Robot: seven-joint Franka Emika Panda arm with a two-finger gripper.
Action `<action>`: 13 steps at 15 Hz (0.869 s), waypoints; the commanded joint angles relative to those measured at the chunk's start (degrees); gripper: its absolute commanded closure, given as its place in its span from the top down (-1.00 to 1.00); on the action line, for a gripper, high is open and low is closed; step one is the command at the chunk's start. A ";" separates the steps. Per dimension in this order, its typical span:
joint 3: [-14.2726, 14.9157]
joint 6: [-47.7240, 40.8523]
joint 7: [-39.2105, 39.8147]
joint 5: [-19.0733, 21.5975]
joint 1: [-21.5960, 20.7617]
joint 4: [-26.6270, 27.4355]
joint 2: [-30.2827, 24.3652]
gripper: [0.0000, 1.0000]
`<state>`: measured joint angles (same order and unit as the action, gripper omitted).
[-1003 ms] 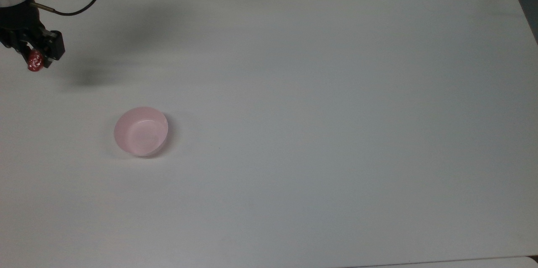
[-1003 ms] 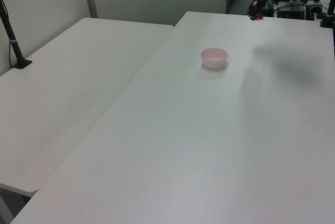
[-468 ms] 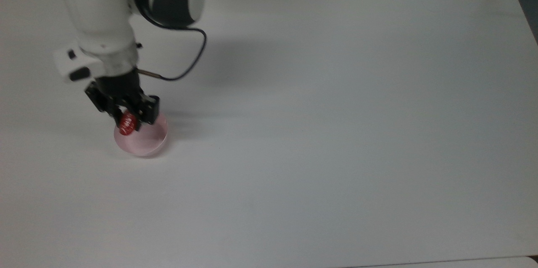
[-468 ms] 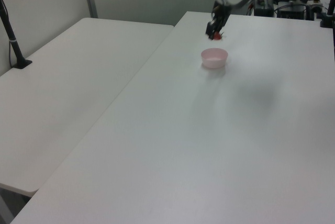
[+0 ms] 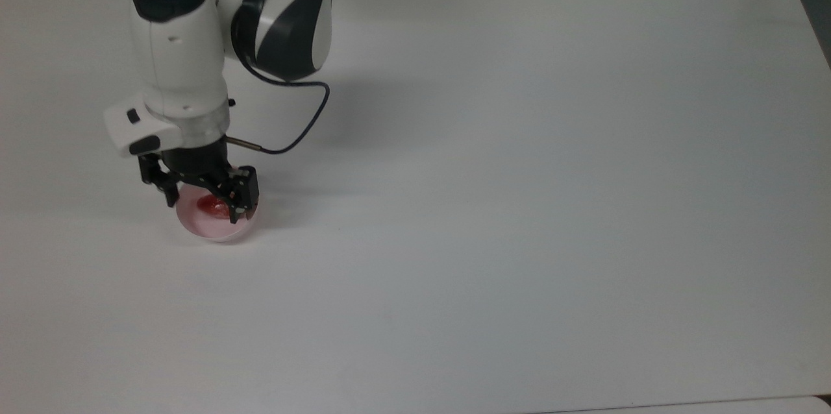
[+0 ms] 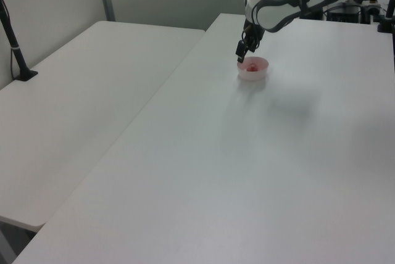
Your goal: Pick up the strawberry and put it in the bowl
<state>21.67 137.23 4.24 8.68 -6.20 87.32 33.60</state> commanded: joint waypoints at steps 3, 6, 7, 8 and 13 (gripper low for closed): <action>-1.62 -20.47 -3.70 -2.51 -0.13 3.38 -16.34 1.00; -9.59 -31.46 -11.07 -10.32 2.05 3.47 -22.85 1.00; -13.54 -34.11 -12.92 -11.56 4.16 3.82 -24.79 1.00; -16.45 -36.48 -13.20 -11.92 5.48 4.78 -26.98 1.00; -20.88 -41.07 -13.56 -11.75 3.75 9.10 -32.89 1.00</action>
<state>2.26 98.36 -8.40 -2.40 -1.71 93.05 3.10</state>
